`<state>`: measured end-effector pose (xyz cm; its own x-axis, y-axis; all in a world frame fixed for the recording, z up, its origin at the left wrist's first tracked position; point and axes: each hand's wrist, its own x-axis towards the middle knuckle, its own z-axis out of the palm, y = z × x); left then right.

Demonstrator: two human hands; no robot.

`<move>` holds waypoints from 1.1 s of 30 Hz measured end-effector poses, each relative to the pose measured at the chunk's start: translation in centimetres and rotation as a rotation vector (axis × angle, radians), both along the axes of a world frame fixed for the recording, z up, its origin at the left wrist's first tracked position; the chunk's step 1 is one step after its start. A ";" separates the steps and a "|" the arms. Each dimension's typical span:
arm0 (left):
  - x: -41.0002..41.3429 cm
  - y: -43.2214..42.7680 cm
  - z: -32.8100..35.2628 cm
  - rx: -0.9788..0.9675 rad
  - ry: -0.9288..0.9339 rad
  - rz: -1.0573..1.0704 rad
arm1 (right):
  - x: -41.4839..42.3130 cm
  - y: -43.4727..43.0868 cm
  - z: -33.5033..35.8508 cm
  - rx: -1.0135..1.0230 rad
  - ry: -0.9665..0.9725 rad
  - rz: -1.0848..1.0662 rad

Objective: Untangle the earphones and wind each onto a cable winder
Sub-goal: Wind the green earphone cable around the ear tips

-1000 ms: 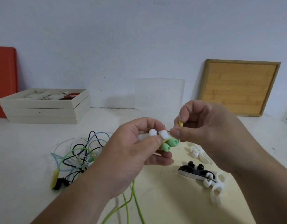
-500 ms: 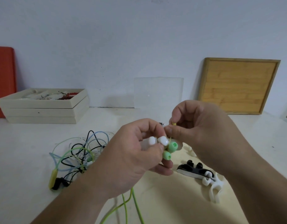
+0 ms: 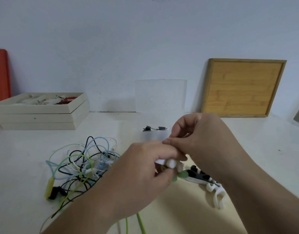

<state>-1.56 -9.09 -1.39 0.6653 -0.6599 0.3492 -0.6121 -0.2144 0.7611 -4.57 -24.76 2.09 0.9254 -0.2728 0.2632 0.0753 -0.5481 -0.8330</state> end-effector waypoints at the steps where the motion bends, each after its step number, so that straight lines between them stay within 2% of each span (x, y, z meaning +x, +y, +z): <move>1: -0.3 -0.3 0.1 0.011 -0.029 0.057 | 0.0 0.1 0.0 0.003 -0.014 -0.030; 4: -0.8 -0.9 0.1 -0.043 -0.078 0.251 | -0.4 0.7 0.3 0.024 -0.077 -0.065; 6: -0.6 -1.0 -0.2 -0.067 -0.114 0.318 | -0.7 1.4 0.4 -0.042 -0.147 -0.074; 9: -0.2 -0.7 -0.4 -0.117 -0.129 0.412 | -1.3 2.9 0.2 -0.094 -0.236 0.013; 12: 0.0 -0.5 -0.2 -0.237 -0.178 0.465 | -1.4 4.0 -0.3 -0.288 -0.439 0.079; 14: 0.0 -0.7 0.0 -0.409 -0.116 0.474 | -1.2 4.4 -1.0 -0.444 -0.580 0.051; 16: 0.2 -0.6 0.0 -0.475 -0.088 0.516 | -1.2 4.5 -1.4 -0.472 -0.655 0.003; 19: 0.5 -0.2 0.1 -0.481 -0.065 0.618 | -1.5 4.6 -1.0 -0.369 -0.667 -0.029; 22: 0.2 -0.2 0.7 -0.583 0.060 0.597 | -1.4 4.5 -0.8 -0.023 -0.545 0.077; 24: 0.1 -0.4 0.7 -0.609 0.134 0.555 | -1.2 4.1 -0.7 0.117 -0.456 0.121; 29: 0.0 -0.2 1.3 -0.700 0.291 0.329 | -1.0 3.2 -0.2 0.135 -0.360 0.063; 33: 0.5 0.0 1.1 -0.791 0.358 0.240 | -0.9 2.7 -0.1 0.095 -0.392 -0.013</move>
